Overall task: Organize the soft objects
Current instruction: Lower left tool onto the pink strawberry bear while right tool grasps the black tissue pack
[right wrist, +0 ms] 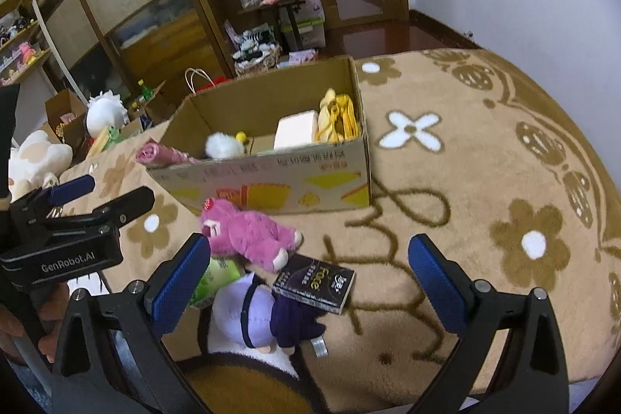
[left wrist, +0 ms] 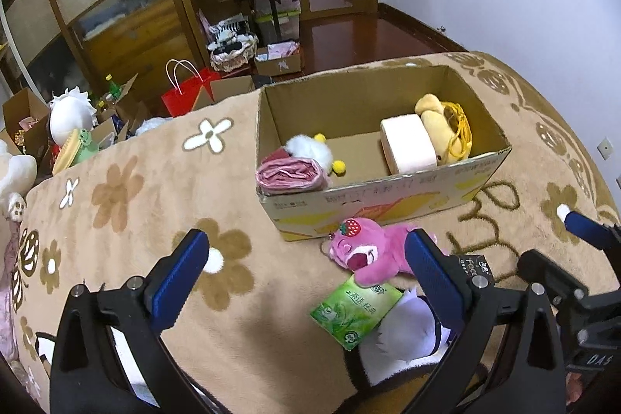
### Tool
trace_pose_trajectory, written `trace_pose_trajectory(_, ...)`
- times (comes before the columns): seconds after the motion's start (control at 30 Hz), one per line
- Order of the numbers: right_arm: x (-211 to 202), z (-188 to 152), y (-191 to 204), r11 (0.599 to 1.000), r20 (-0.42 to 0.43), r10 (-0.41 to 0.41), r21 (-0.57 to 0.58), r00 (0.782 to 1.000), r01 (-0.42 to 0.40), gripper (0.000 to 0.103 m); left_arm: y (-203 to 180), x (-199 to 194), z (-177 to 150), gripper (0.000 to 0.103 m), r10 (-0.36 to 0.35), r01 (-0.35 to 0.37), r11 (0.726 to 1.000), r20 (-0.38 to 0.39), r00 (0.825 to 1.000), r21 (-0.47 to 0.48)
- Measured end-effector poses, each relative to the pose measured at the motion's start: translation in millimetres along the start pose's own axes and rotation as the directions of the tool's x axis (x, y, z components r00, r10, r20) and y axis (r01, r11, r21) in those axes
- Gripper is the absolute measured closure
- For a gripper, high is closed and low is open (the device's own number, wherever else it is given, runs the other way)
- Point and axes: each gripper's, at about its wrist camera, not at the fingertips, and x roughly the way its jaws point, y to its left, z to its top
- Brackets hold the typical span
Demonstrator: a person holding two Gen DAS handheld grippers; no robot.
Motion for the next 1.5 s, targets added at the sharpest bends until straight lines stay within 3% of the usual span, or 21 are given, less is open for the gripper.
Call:
trace_pose_trajectory(0.53,51,-15,-10,0.999,-0.161,-0.016,0.04,0.987,0.023,0.0,-18,37,4,0.003,-0.142,0.142,0.99,-0.078,0.987,0.002)
trace_pose_trajectory(1.13,92,-26,-6,0.998,-0.287,0.023,0.063,0.958,-0.005,0.0,-45,91,0,0.003,-0.176,0.184,0.983,-0.207,0.962,0.021)
trace_pose_trajectory(1.4,110,-34,-5,0.995,-0.338,0.046,0.096,0.94,-0.014,0.0,-50,116,-4,0.003,-0.155,0.163,0.987,-0.265,0.952,0.006)
trace_pose_trajectory(1.5,115,-34,-5,0.994,-0.342,0.056,0.103,0.938,-0.022,0.009,-49,121,-4,0.003,-0.159,0.163,0.987,-0.271,0.949,-0.007)
